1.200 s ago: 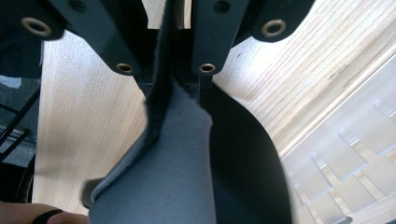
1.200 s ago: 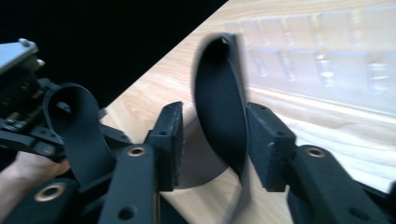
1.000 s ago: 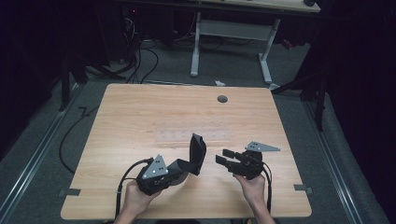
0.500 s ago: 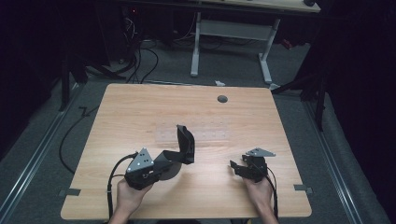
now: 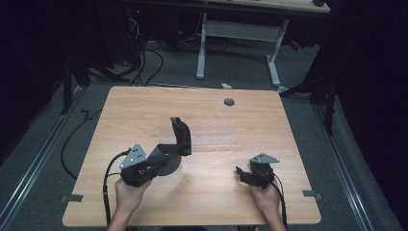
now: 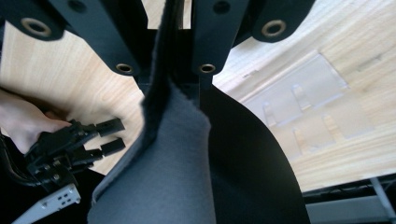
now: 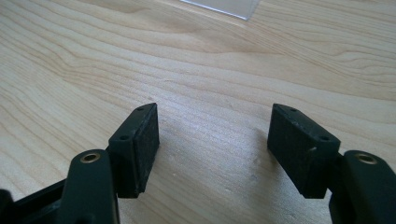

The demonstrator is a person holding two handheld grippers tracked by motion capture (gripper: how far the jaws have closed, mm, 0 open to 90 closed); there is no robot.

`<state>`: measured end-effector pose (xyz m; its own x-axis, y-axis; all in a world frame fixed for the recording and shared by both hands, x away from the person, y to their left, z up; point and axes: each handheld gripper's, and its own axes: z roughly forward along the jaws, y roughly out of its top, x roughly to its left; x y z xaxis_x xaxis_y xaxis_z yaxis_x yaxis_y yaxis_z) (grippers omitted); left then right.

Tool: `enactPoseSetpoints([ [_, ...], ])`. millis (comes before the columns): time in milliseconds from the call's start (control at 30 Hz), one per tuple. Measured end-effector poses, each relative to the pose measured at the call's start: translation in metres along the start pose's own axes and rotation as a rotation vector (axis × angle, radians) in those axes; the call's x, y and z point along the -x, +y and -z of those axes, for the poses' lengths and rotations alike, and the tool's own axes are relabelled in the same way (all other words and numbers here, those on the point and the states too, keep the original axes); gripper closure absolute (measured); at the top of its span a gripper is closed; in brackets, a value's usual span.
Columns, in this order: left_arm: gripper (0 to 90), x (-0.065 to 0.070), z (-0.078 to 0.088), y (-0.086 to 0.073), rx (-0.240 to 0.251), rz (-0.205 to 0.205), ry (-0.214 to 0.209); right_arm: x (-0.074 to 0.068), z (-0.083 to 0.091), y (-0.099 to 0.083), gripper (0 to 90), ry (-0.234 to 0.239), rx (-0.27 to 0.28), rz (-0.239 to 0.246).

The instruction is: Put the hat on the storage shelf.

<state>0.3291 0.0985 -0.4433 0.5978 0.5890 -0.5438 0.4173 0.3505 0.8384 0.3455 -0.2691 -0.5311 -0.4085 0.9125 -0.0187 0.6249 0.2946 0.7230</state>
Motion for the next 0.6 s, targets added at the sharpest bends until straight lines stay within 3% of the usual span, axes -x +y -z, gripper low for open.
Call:
enactPoseSetpoints([
  [233,85.9,-0.007,0.0,0.012,0.041,0.017,0.012,0.0,0.0,0.0,34.2,0.0,0.0,0.001],
  [600,86.0,-0.011,-0.004,0.024,0.056,0.014,0.036,0.0,0.0,0.0,34.0,0.0,0.001,0.002],
])
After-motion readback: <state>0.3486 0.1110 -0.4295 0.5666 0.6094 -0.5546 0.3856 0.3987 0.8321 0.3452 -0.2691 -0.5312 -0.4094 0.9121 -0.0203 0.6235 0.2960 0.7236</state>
